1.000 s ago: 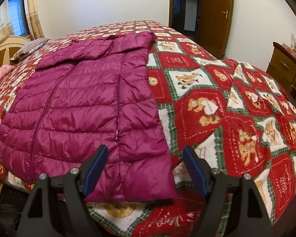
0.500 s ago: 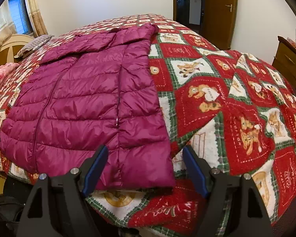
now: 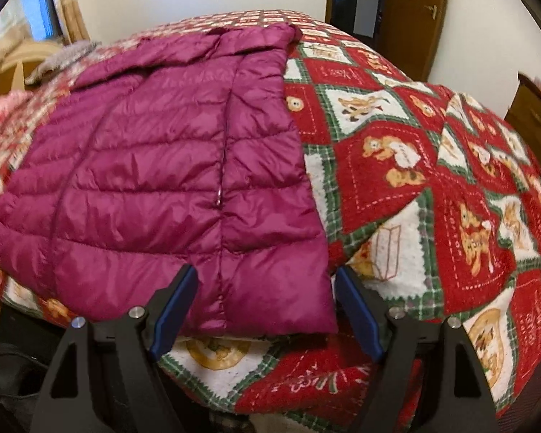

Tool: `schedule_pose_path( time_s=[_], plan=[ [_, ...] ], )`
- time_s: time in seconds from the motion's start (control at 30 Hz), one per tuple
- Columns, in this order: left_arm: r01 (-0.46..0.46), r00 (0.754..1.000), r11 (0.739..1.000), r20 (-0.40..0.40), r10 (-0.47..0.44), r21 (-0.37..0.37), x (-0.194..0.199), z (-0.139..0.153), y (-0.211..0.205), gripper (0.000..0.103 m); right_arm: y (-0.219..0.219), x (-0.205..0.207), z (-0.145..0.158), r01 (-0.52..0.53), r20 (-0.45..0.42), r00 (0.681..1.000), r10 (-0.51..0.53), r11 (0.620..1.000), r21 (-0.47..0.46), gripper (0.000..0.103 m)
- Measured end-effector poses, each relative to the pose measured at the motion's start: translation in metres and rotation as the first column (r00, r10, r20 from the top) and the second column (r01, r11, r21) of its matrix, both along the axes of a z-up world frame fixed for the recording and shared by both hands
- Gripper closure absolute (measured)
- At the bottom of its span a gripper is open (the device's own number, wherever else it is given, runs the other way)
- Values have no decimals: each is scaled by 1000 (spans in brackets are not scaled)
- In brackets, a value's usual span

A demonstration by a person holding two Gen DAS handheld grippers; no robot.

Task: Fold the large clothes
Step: 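Move both open grippers to the long side edge of the jacket, then close both grippers on the jacket's side edge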

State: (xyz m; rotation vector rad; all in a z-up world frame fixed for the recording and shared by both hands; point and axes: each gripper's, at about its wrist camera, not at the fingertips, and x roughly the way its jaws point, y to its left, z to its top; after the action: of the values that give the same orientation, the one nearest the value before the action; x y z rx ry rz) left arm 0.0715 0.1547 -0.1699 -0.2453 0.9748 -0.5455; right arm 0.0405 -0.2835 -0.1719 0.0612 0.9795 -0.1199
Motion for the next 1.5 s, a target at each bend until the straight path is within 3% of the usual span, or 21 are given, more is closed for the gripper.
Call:
schedule_pose_path(
  time_s=[0.13, 0.2, 0.23, 0.27, 0.3, 0.37, 0.4, 0.47, 0.63, 0.83, 0.97, 1.23, 1.5],
  plan=[
    [-13, 1000, 1000, 8, 13, 20, 2, -1, -4, 15, 13, 2, -8, -35, -10, 999, 34, 996, -77, 16],
    [-11, 1000, 1000, 11, 11, 23, 1, -1, -3, 15, 18, 2, -11, -62, -25, 998, 60, 992, -105, 26],
    [-13, 1000, 1000, 15, 12, 18, 0, 0, -2, 16, 19, 1, -11, -69, -32, 997, 66, 990, -125, 39],
    [-19, 1000, 1000, 20, 19, 20, 0, 1, -1, 26, 19, 1, -12, -82, -40, 996, 77, 988, -134, 56],
    [-23, 1000, 999, 19, 23, 25, 1, 0, 0, 43, 17, 1, -13, -90, -49, 995, 86, 991, -103, 61],
    [-33, 999, 999, -3, 34, 18, 4, -1, 5, 66, 5, 0, -14, -70, -53, 996, 71, 997, 22, 80],
    [-38, 999, 999, -20, 38, -5, 6, -2, 9, 76, -1, 1, -14, -65, -50, 996, 69, 995, 75, 84],
    [-47, 998, 997, -38, 45, -55, 7, -3, 15, 81, -8, -2, -10, -65, -28, 997, 69, 990, 129, 91],
    [-42, 999, 992, -4, 42, -119, 4, 11, 18, 91, -23, -14, 16, -78, 80, 995, 59, 962, 261, 93],
    [-30, 995, 974, 86, 50, -226, -3, 44, 26, 94, -25, -20, 41, -106, 162, 985, 63, 955, 276, 94],
    [-18, 990, 980, 137, 46, -200, -7, 56, 22, 95, -19, -16, 55, -126, 202, 977, 72, 955, 269, 94],
    [15, 979, 976, 200, 30, -215, -12, 77, 17, 95, -19, -25, 76, -142, 264, 962, 73, 957, 253, 94],
    [54, 950, 969, 311, 24, -242, -27, 109, 19, 95, -25, -45, 99, -171, 323, 942, 88, 955, 241, 94]
  ],
)
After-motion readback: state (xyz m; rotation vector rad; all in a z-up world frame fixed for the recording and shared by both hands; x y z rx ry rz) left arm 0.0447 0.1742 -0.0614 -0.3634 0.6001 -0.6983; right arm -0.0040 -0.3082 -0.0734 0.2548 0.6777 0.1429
